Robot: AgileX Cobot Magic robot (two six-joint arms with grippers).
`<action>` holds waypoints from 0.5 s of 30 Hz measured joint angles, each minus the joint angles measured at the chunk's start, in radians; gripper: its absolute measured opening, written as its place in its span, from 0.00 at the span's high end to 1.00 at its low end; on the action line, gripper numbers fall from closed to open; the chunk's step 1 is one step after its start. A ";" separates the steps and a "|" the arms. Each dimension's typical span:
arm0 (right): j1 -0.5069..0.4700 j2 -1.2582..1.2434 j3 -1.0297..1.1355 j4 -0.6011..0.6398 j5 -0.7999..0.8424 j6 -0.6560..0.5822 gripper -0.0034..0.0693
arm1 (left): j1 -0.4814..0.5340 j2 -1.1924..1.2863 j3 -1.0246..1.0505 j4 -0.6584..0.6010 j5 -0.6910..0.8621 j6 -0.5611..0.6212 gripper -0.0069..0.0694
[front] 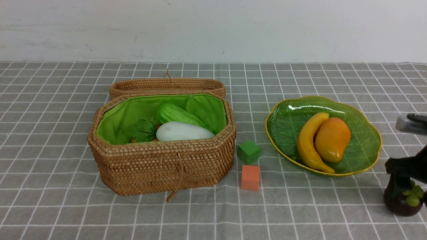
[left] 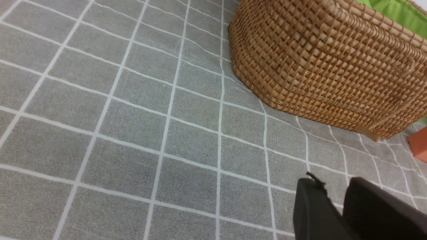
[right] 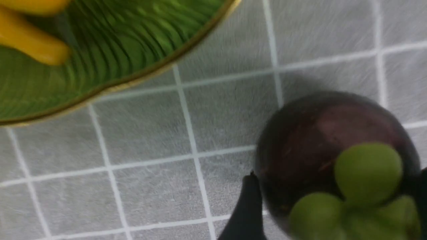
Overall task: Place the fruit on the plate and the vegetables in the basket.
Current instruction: Use the right arm to grab a mangosteen and put it into the right plate
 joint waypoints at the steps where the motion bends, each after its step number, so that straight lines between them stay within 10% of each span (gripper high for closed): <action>1: 0.000 0.016 0.005 0.002 -0.005 -0.009 0.14 | 0.000 0.000 0.000 0.000 0.000 0.000 0.72; 15: 0.002 -0.080 -0.219 0.022 -0.070 -0.100 0.21 | 0.000 0.000 0.000 0.000 0.000 0.000 0.72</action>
